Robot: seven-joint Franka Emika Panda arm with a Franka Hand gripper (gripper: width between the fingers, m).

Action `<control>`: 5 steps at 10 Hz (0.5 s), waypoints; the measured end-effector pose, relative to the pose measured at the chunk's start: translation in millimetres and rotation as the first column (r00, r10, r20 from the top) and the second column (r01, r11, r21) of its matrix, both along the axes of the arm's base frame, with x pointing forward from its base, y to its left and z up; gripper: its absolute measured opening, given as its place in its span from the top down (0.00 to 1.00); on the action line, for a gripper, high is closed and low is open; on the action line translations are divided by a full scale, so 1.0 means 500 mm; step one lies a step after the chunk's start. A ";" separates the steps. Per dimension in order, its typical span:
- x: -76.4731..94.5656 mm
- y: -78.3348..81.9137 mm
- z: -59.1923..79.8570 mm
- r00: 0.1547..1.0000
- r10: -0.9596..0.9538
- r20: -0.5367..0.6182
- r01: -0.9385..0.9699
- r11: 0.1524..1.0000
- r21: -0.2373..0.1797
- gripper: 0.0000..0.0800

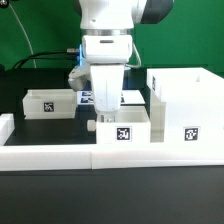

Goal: Assemble drawer

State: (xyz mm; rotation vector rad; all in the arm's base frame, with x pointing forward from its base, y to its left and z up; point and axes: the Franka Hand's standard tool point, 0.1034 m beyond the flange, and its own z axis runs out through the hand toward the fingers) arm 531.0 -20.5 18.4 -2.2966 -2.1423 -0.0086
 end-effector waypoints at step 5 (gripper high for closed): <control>0.002 0.010 -0.002 1.000 0.006 -0.005 -0.006 1.000 0.004 0.95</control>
Offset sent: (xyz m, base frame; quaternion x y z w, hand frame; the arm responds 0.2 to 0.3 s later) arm 0.0064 0.0152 -0.0028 0.0070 -0.0011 -0.0268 0.9996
